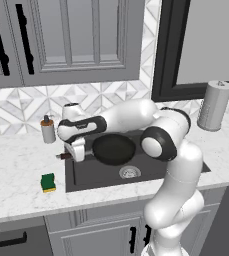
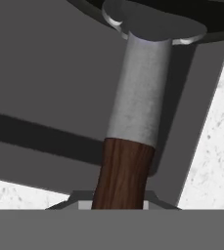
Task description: Pick the pan and sponge and place them into the sink. Then turn on the water.
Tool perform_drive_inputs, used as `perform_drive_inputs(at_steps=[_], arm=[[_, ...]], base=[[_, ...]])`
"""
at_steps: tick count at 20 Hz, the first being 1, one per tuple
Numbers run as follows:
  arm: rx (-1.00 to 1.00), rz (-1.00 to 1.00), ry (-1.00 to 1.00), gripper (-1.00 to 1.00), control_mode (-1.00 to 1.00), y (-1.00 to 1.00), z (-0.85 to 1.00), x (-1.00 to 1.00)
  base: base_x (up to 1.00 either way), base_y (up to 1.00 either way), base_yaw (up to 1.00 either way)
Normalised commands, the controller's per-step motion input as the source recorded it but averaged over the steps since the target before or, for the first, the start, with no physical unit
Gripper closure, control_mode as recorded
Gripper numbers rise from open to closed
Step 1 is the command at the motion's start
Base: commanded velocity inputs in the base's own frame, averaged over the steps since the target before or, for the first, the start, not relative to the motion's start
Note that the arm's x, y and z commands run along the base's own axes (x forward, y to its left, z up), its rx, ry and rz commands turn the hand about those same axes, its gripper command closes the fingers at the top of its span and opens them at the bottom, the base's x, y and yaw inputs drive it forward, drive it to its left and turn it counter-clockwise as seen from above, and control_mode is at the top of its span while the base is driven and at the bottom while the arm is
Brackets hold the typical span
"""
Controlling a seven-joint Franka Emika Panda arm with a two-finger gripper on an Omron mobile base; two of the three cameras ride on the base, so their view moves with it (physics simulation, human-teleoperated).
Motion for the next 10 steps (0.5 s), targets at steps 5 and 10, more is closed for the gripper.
perform_drive_inputs(at_steps=[5,10], arm=[[0.00,-0.02,0.00,1.00,-1.00,-0.28,-0.03,0.06],[-0.01,0.00,0.00,1.00,-1.00,-0.39,-0.14,0.04]], base=[[0.00,0.00,0.00],[0.00,0.00,0.00]])
